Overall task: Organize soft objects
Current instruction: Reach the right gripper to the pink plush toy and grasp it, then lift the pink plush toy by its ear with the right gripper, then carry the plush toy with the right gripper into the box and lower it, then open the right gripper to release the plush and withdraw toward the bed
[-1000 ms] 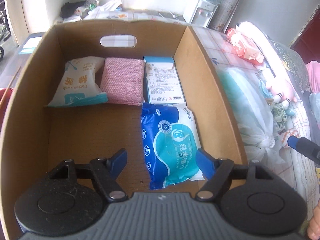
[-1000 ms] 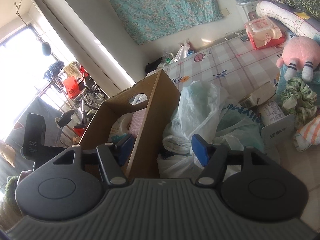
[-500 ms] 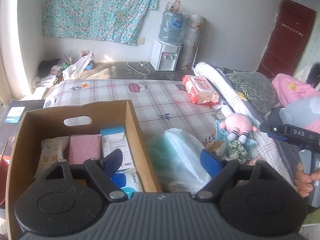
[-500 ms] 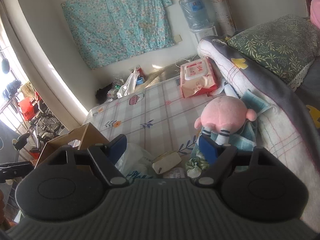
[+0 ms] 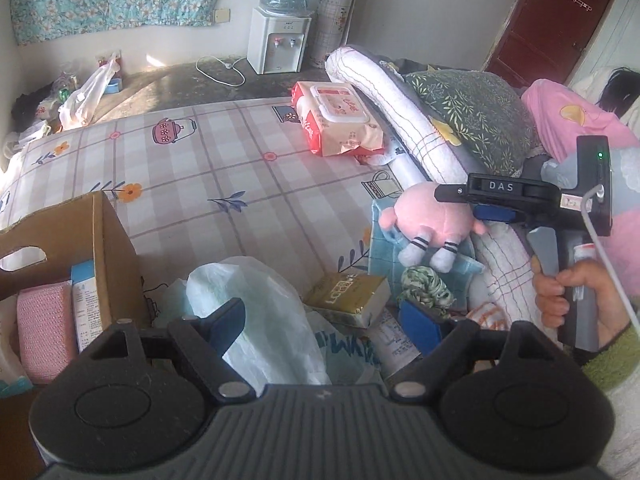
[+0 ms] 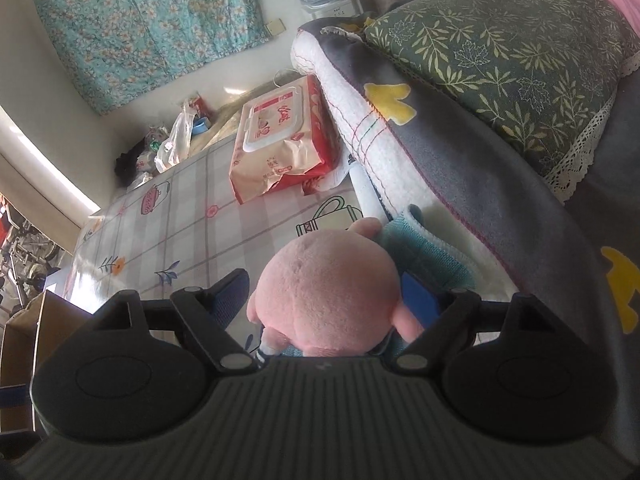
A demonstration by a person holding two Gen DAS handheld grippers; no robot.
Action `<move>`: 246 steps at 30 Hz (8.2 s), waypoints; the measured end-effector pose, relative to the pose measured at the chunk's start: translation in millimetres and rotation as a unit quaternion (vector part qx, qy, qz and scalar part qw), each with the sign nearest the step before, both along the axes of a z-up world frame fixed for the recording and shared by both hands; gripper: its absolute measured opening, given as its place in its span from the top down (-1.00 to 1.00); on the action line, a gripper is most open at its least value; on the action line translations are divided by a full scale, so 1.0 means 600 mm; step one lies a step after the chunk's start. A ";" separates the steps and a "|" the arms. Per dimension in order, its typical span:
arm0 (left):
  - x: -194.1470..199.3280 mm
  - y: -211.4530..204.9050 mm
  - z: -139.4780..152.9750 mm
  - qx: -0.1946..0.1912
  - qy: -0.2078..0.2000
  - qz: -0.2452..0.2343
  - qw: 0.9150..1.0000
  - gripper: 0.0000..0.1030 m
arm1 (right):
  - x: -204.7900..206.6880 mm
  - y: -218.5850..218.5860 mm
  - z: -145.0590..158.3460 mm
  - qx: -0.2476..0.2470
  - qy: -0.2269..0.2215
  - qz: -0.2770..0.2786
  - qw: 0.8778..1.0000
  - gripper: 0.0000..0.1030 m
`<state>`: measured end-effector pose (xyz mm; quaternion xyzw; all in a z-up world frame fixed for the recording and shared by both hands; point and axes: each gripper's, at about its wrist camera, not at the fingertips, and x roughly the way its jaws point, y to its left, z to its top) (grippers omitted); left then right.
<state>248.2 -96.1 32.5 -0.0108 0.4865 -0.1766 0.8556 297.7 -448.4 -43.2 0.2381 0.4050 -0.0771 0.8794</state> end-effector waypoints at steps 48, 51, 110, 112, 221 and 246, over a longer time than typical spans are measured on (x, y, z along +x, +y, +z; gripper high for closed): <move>-0.261 0.072 0.008 -0.085 -0.082 0.061 0.991 -0.67 | -0.105 0.131 0.077 -0.126 -0.085 0.093 0.984 -0.40; -0.272 0.065 0.000 -0.088 -0.086 0.053 0.991 -0.67 | -0.176 0.141 0.111 -0.115 -0.099 0.117 0.982 -0.41; -0.324 -0.025 -0.103 -0.070 -0.041 -0.029 0.996 -0.51 | -0.373 0.187 -0.017 0.055 -0.077 0.149 0.984 -0.58; -0.322 -0.034 -0.112 -0.063 -0.038 -0.031 0.997 -0.45 | -0.359 0.199 -0.016 0.041 -0.082 0.166 0.982 -0.58; -0.444 0.439 0.013 -0.046 -0.184 0.322 0.927 -0.57 | 0.056 0.890 -0.027 0.040 0.088 0.446 0.890 -0.63; -0.439 0.436 0.005 -0.050 -0.176 0.312 0.932 -0.57 | 0.045 0.805 0.017 0.022 0.042 0.387 0.921 -0.42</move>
